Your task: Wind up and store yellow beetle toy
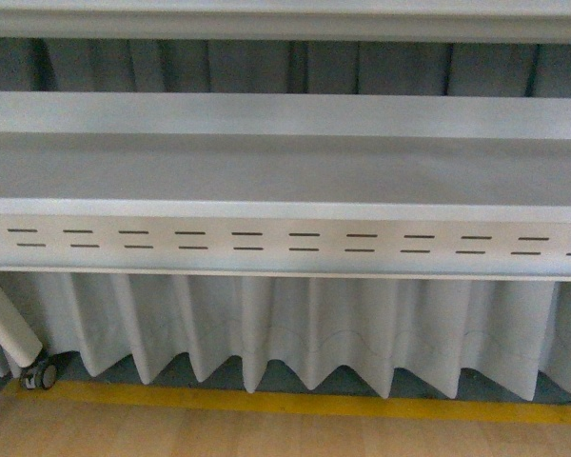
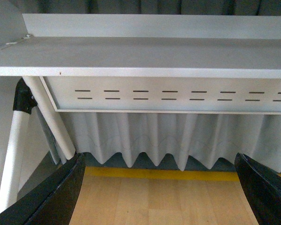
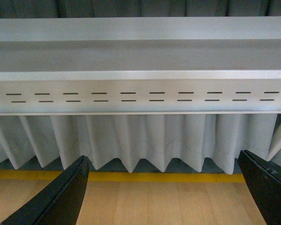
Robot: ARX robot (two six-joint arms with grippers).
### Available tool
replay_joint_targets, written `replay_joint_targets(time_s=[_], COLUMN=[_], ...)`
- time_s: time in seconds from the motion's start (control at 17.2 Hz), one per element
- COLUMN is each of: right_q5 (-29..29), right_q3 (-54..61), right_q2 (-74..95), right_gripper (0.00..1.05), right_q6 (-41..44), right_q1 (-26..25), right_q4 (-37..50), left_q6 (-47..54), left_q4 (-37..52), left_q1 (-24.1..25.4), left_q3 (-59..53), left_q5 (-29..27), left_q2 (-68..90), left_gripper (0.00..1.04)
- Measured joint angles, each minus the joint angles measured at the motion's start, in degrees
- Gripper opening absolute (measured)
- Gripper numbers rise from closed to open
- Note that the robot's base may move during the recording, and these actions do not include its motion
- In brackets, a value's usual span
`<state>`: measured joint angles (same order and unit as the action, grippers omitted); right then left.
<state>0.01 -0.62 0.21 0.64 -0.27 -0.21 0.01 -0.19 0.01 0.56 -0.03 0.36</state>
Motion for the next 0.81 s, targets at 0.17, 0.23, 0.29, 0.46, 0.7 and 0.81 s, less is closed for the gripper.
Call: replay_joint_targets(time_s=[0.17, 0.23, 0.29, 0.46, 0.7, 0.81], right_q5=[0.00, 0.02, 0.00, 0.00, 0.00, 0.00], right_q3=[0.00, 0.00, 0.00, 0.00, 0.00, 0.00], right_q2=[0.00, 0.00, 0.00, 0.00, 0.00, 0.00], right_gripper=[0.98, 0.98, 0.98, 0.98, 0.98, 0.98], right_q6=[0.00, 0.00, -0.02, 0.00, 0.00, 0.00], right_q1=[0.00, 0.00, 0.00, 0.00, 0.00, 0.00], right_q4=[0.00, 0.00, 0.00, 0.00, 0.00, 0.00], left_q6=[0.00, 0.00, 0.00, 0.00, 0.00, 0.00], left_q4=[0.00, 0.00, 0.00, 0.00, 0.00, 0.00], left_q1=[0.00, 0.00, 0.00, 0.00, 0.00, 0.00], left_q3=[0.00, 0.00, 0.00, 0.00, 0.00, 0.00], left_q5=[0.00, -0.02, 0.00, -0.02, -0.02, 0.00], left_q2=[0.00, 0.00, 0.00, 0.00, 0.00, 0.00], left_gripper=[0.98, 0.98, 0.98, 0.98, 0.98, 0.98])
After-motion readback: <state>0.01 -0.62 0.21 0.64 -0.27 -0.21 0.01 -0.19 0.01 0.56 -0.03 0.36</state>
